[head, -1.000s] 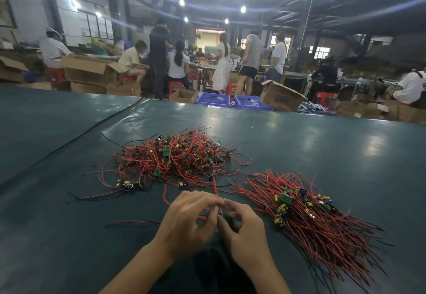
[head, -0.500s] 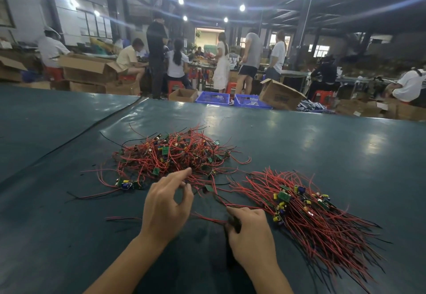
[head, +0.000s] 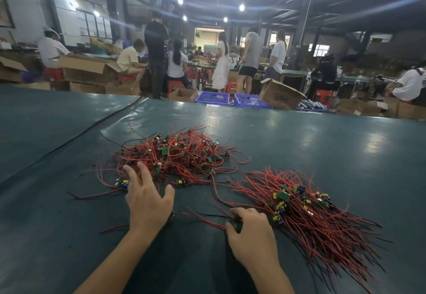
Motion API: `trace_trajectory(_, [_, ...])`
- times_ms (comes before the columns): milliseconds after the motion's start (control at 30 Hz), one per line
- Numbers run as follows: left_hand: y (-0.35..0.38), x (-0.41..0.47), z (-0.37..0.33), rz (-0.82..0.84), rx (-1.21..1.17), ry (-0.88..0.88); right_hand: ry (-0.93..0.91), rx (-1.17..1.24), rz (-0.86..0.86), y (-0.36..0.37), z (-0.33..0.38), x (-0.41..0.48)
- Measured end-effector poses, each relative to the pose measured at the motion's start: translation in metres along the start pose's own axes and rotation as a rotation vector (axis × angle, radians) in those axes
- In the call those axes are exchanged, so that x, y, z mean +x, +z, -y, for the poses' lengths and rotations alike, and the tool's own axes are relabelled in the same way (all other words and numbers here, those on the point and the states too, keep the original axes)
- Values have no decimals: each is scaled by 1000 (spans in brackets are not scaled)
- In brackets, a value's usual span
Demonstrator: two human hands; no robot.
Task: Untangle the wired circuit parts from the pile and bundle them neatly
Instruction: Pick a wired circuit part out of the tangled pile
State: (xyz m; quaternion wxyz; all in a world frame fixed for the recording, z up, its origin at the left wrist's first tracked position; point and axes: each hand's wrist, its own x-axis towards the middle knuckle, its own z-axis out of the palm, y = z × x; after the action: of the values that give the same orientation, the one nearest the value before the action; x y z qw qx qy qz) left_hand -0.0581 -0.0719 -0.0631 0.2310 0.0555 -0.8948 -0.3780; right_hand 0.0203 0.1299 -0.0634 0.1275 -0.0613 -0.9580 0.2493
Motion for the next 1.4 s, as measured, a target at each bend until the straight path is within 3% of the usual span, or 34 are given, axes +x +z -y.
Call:
trace_trajectory(200, [-1,-17,-19,-92,-62,500,25,128,51,3,-2,1])
trace_trajectory(333, [-5,-27,-28,87,-161,888,11,280,-100,2,2,-1])
trace_trajectory(400, [-3,-33,-32,201,-80,952,14,417,-186,1,5,1])
trace_trajectory(500, [3,-41,-34,433,24,858,10,636,-273,-3,8,2])
trace_trajectory(600, [7,-43,-36,612,-19,634,-21,796,-357,-5,11,3])
trace_trajectory(700, [5,-44,-40,700,-191,402,-42,930,-405,-5,14,2])
trace_trajectory(833, [9,-47,-49,824,-672,9,-99,1043,-388,-8,18,0])
trace_trajectory(967, [9,-46,-50,791,-852,-149,-32,1059,-441,-8,17,2])
trace_trajectory(1100, [6,-45,-53,711,-921,-175,37,1073,-469,-10,16,5])
trace_trajectory(1267, [6,-46,-51,746,-914,-73,19,980,-189,-4,16,2])
trace_trajectory(1400, [8,-46,-48,741,-889,-38,-17,961,-192,-4,17,2])
